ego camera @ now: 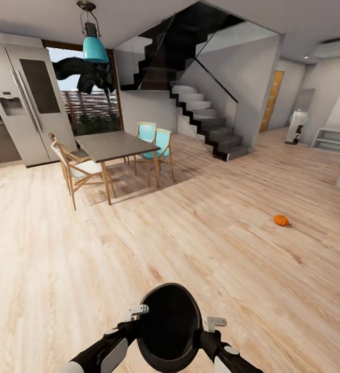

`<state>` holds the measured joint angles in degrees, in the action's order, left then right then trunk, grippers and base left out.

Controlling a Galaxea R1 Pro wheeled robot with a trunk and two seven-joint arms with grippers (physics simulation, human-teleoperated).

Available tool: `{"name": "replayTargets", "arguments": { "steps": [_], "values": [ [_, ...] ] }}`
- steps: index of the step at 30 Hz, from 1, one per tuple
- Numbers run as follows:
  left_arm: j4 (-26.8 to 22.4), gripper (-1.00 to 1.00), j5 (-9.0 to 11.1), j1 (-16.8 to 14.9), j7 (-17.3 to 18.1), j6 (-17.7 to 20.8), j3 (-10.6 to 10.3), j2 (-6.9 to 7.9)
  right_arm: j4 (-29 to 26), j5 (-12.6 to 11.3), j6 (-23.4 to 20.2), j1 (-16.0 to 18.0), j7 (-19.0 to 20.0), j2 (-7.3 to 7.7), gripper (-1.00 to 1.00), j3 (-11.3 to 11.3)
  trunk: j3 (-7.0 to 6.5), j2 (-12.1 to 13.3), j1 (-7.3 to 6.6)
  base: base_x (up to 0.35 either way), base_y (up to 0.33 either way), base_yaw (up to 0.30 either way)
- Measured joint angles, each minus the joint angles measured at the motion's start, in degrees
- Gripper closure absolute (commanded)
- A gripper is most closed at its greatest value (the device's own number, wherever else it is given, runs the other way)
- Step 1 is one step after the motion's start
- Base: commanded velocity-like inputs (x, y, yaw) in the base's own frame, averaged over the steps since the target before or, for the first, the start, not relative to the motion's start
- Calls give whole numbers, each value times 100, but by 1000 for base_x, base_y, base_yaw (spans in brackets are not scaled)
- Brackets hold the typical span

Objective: Place each of the two pumpkins and all three candles from the living room inside a cabinet in the living room (use any cabinet), then make sure every cabinet is closed, and position the cauldron so it is next to a table in the living room.

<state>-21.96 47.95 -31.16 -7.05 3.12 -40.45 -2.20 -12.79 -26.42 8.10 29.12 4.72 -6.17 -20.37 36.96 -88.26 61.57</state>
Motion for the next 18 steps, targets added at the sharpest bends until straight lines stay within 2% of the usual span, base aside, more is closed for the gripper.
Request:
{"name": "replayTargets", "arguments": {
  "steps": [5,15,18],
  "values": [
    [-43,100,-19,0,0,0,12,16,-25,-1,16,2,-6,-1,100,-2,-18,0,-1,298,0,-118],
    [-69,100,-20,1,-2,-5,13,28,-45,-2,21,2,-17,-1,100,-9,-23,0,-1,329,0,-10],
    [-71,100,-14,0,1,-2,12,31,-59,-1,8,1,-27,-1,100,-15,-27,0,-1,330,0,-159]
  ]
}}
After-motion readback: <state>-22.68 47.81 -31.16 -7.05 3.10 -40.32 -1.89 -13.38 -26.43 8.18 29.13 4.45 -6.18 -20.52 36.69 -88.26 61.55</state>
